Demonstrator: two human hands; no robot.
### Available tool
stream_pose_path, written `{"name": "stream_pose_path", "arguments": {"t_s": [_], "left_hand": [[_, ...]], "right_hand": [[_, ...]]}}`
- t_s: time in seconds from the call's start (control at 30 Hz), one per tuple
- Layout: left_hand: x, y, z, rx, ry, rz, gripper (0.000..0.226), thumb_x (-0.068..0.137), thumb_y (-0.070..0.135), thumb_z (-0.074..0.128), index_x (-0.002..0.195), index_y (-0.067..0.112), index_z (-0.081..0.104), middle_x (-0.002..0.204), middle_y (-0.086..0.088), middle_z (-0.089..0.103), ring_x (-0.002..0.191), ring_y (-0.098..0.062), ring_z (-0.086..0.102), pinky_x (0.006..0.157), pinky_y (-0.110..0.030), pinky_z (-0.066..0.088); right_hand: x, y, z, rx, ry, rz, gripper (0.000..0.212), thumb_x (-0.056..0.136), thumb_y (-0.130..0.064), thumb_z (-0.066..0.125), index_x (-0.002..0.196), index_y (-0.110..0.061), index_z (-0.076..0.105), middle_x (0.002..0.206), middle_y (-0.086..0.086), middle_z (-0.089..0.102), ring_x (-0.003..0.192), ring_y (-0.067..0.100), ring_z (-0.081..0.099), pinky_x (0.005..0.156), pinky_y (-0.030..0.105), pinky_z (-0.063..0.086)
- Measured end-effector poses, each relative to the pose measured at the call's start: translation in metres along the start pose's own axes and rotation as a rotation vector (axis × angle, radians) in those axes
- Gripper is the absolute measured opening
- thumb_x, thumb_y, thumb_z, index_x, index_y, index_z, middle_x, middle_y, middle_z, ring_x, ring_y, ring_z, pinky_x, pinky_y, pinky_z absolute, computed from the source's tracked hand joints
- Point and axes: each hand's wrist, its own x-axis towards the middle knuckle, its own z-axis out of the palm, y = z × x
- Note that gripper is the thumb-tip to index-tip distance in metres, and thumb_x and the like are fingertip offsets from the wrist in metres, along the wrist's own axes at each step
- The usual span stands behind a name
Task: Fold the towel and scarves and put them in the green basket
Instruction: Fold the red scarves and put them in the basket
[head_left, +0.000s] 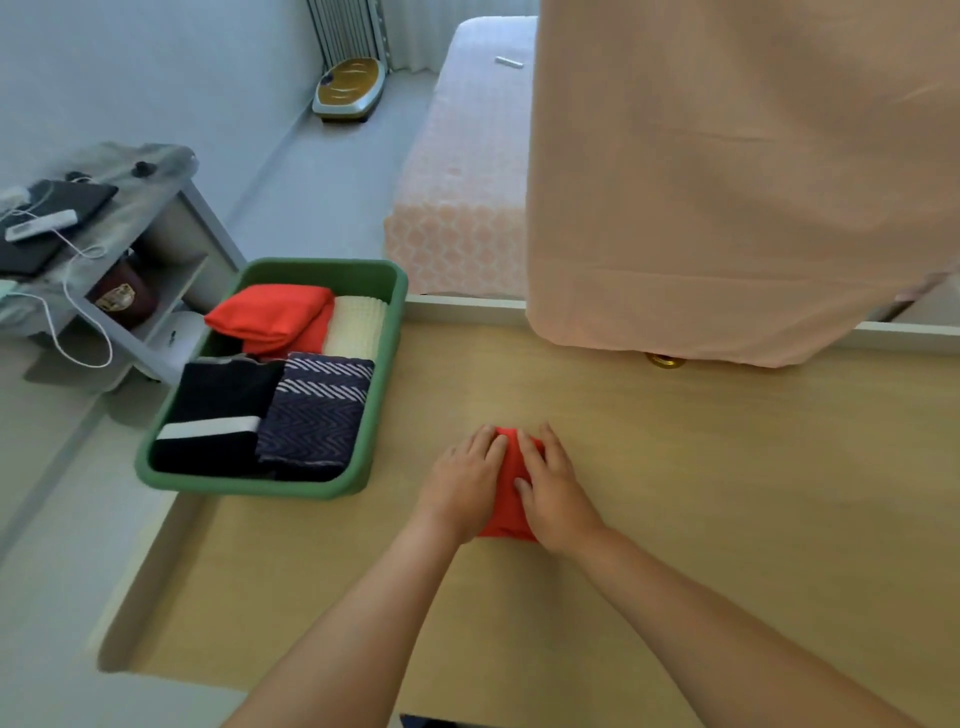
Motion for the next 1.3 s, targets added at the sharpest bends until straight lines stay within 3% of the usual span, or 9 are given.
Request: {"name": "stream_pose_path", "arguments": {"t_s": [0.17, 0.33, 0.53, 0.67, 0.87, 0.93, 1.07, 1.2, 1.3], "left_hand": [[0.024, -0.056, -0.013, 0.077, -0.073, 0.020, 0.059, 0.103, 0.028, 0.028, 0.156, 0.010, 0.009, 0.163, -0.009, 0.011, 0.149, -0.026, 0.013, 0.118, -0.040, 0.023], [0.045, -0.080, -0.015, -0.042, -0.179, 0.041, 0.063, 0.103, 0.037, 0.033, 0.156, 0.009, 0.013, 0.158, -0.009, 0.025, 0.142, -0.028, 0.027, 0.115, -0.040, 0.026], [0.054, -0.075, -0.007, -0.268, -0.261, -0.054, 0.062, 0.103, 0.034, 0.034, 0.156, 0.012, 0.012, 0.162, -0.008, 0.017, 0.147, -0.028, 0.018, 0.120, -0.039, 0.018], [0.050, -0.066, -0.010, -0.459, -0.150, -0.112, 0.057, 0.103, 0.024, 0.038, 0.155, 0.009, 0.021, 0.161, -0.013, 0.019, 0.148, -0.028, 0.015, 0.119, -0.030, 0.007], [0.018, -0.062, -0.003, -0.598, -0.052, -0.099, 0.067, 0.093, 0.037, 0.058, 0.153, 0.025, 0.030, 0.163, -0.002, 0.006, 0.147, -0.020, 0.012, 0.121, -0.031, 0.012], [0.014, -0.053, -0.001, -0.707, -0.035, -0.203, 0.065, 0.092, 0.042, 0.060, 0.151, 0.029, 0.034, 0.159, -0.004, 0.014, 0.143, -0.020, 0.022, 0.118, -0.029, 0.020], [0.033, -0.034, -0.004, -0.856, 0.102, -0.555, 0.049, 0.090, 0.034, 0.064, 0.136, 0.023, 0.049, 0.129, -0.008, 0.056, 0.118, -0.025, 0.055, 0.099, -0.031, 0.042], [0.045, -0.035, -0.008, -0.888, 0.001, -0.765, 0.048, 0.087, 0.031, 0.068, 0.129, 0.018, 0.048, 0.122, -0.006, 0.061, 0.111, -0.028, 0.060, 0.095, -0.037, 0.048], [0.035, -0.039, -0.003, -1.038, -0.022, -0.825, 0.043, 0.081, 0.033, 0.071, 0.116, 0.022, 0.048, 0.112, -0.007, 0.065, 0.096, -0.026, 0.066, 0.086, -0.045, 0.056]], "right_hand": [[0.053, -0.022, 0.012, -0.120, 0.030, -0.063, 0.060, 0.095, -0.008, 0.055, 0.152, -0.020, 0.037, 0.162, 0.019, 0.014, 0.149, 0.035, 0.017, 0.122, 0.038, 0.017], [0.058, -0.031, 0.006, -0.324, 0.085, -0.185, 0.050, 0.091, -0.023, 0.045, 0.139, -0.016, 0.054, 0.154, 0.016, 0.039, 0.138, 0.036, 0.043, 0.103, 0.050, 0.048], [0.032, -0.016, 0.008, -0.415, -0.069, -0.279, 0.107, 0.067, -0.051, 0.057, 0.158, -0.013, 0.016, 0.165, 0.012, 0.004, 0.153, 0.028, 0.000, 0.123, 0.042, 0.010], [0.039, -0.006, 0.009, -0.418, -0.080, -0.270, 0.105, 0.071, -0.053, 0.059, 0.159, -0.029, 0.005, 0.166, 0.010, 0.002, 0.153, 0.030, 0.003, 0.122, 0.040, 0.015], [0.043, 0.003, 0.008, -0.210, -0.059, -0.152, 0.097, 0.075, -0.037, 0.070, 0.156, -0.033, 0.017, 0.165, 0.008, 0.009, 0.152, 0.029, 0.012, 0.118, 0.046, 0.030], [0.043, 0.004, 0.007, -0.179, -0.033, -0.152, 0.093, 0.075, -0.038, 0.069, 0.155, -0.027, 0.024, 0.164, 0.012, 0.014, 0.151, 0.033, 0.017, 0.116, 0.049, 0.032], [0.042, 0.002, 0.009, -0.335, 0.011, -0.245, 0.097, 0.071, -0.043, 0.078, 0.151, -0.013, 0.033, 0.162, 0.020, 0.017, 0.146, 0.040, 0.026, 0.112, 0.051, 0.037], [0.040, 0.002, 0.013, -0.469, 0.052, -0.338, 0.113, 0.068, -0.064, 0.074, 0.154, -0.007, 0.027, 0.163, 0.021, 0.015, 0.147, 0.037, 0.025, 0.109, 0.051, 0.039], [0.039, 0.001, 0.012, -0.498, -0.004, -0.380, 0.112, 0.070, -0.057, 0.076, 0.158, -0.021, 0.017, 0.162, 0.018, 0.021, 0.146, 0.037, 0.027, 0.108, 0.051, 0.041]]}}
